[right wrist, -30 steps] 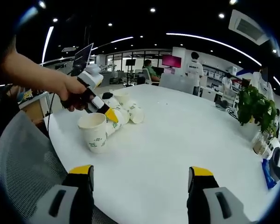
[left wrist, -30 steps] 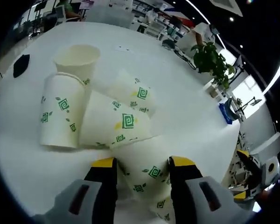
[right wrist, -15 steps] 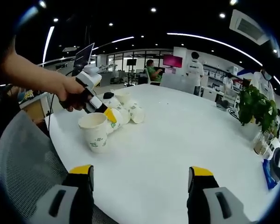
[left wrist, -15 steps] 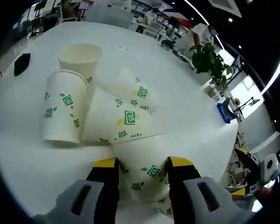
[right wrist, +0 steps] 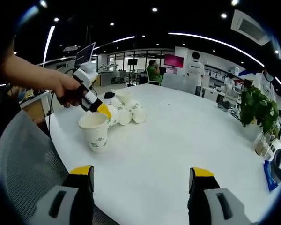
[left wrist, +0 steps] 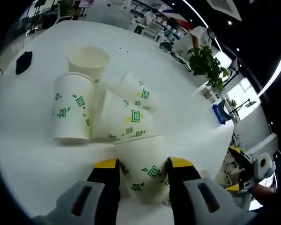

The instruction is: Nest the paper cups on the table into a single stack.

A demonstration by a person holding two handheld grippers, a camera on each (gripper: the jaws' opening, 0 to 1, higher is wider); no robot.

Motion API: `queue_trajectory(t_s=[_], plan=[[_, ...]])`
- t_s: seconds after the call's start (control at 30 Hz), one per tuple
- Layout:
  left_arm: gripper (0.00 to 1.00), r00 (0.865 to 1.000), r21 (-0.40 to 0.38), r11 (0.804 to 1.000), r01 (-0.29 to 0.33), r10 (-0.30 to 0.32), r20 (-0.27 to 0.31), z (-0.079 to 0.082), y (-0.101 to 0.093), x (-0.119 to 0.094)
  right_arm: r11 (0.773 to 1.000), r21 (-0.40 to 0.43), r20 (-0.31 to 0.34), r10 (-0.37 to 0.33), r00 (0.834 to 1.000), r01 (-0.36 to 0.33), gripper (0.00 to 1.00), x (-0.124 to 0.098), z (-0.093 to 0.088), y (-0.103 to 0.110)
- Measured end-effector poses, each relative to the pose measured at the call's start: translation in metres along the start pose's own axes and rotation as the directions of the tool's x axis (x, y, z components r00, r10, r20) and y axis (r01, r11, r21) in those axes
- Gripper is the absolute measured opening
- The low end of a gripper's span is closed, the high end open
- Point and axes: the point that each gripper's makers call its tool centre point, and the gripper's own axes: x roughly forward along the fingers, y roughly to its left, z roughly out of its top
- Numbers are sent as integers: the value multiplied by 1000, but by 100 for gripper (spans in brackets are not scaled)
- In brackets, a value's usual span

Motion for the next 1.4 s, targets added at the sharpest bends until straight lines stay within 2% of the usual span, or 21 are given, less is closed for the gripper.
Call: queue_trajectory(t_s=[0.27,0.4,0.57,0.93,1.2,1.4], plan=[[39,999,16,999,34,-34,-18,-1,-4,-7,1000,-1,0,-3,1000,3,85,0,1,0],[39,999,24,999,45,-45,-23,-8,-12,-16,1000,-2,1,-5,1000,5,85,0,1,0],[39,998,70,996,51,-49,-30,-12,-16,-20,1000,-2,1,-4,1000,4,85,0,1,0],[38,999,130,990,53,-53,-3,-1,-16,-40,1000,-3,-2,2,1000,-2,85,1,0,1],[38,997,196,979,55,-64,41,8,-27,-55,1000,-3,0,4,1000,-4,85,1,-1,1],[38,995,206,977,57,-71,62,12,-32,-63,1000,6,13,8,1000,-8,86,1,1,1]])
